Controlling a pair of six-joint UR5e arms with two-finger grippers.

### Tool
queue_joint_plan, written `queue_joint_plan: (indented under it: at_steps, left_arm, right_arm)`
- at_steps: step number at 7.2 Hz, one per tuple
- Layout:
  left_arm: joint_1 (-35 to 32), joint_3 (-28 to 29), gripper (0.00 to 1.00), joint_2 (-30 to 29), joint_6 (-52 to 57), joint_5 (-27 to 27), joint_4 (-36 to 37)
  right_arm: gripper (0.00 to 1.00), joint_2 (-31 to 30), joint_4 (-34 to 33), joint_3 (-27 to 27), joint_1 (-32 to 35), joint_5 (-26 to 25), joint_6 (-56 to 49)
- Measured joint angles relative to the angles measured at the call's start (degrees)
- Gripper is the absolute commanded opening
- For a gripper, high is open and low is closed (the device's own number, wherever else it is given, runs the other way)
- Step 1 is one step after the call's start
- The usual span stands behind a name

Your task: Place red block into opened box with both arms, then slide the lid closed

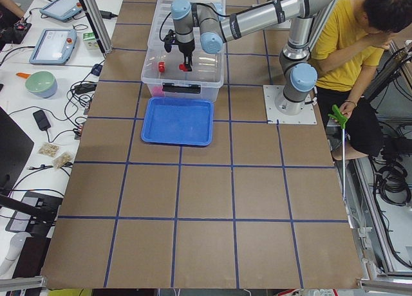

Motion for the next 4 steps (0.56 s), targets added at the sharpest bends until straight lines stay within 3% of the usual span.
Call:
queue_joint_plan:
  at_steps: [4]
  left_arm:
    - [0.08, -5.34, 0.00, -2.54, -0.23, -0.25, 6.35]
  right_arm:
    - [1.00, 0.00, -0.05, 0.07, 0.00, -0.06, -0.07]
